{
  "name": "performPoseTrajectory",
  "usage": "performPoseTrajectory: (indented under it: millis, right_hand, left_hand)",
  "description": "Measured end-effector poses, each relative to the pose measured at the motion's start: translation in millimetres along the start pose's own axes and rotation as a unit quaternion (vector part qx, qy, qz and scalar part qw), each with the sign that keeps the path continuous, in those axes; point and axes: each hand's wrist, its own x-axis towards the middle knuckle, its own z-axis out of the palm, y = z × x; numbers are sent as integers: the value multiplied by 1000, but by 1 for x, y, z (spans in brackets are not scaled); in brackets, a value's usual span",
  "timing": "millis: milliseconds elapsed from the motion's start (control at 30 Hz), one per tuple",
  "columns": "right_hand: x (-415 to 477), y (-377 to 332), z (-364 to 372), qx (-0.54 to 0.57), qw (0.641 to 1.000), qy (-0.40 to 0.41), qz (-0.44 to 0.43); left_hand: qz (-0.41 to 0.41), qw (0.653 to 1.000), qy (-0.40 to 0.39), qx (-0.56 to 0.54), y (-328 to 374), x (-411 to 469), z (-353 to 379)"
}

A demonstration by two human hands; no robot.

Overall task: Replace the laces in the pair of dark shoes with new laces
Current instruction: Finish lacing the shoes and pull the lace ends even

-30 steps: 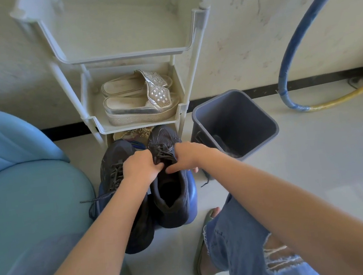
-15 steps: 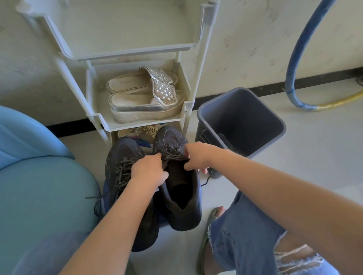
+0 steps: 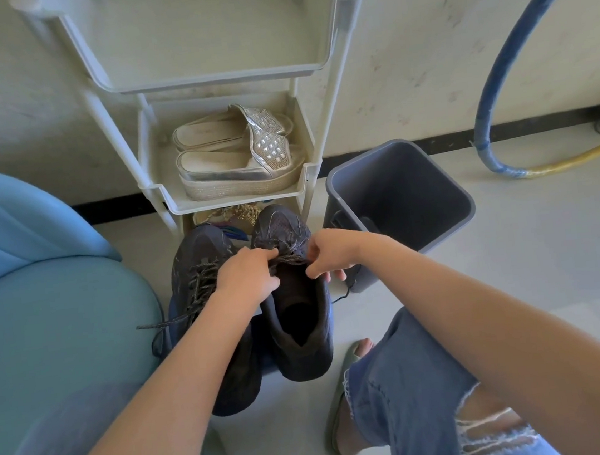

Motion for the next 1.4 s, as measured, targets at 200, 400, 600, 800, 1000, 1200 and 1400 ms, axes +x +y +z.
performPoseTrajectory:
  millis: [200, 400, 600, 800, 1000, 1200, 1400]
  right_hand:
    - [-3, 1, 3, 8, 1000, -22, 11]
    - [0, -1, 3, -15, 1000, -25, 3]
    - [-1, 5, -10, 39, 999, -29, -4]
    - [20, 0, -14, 111, 985, 127, -27]
    - [41, -10, -8, 87, 986, 127, -61]
    - [58, -5, -6, 54, 977, 199, -56]
    - [62, -15, -9, -2, 986, 131, -108]
  left_hand:
    - [-21, 999, -21, -22, -2, -6, -5]
    - [5, 999, -39, -21, -2, -14, -7]
    - [11, 997, -79, 24, 0, -15, -8]
    - [3, 987, -159, 27, 10, -16, -13]
    - [-14, 983, -162, 87, 19, -8, -7]
    - [-34, 977, -171, 120, 20, -1, 2]
    - [-36, 974, -170, 147, 24, 1, 4]
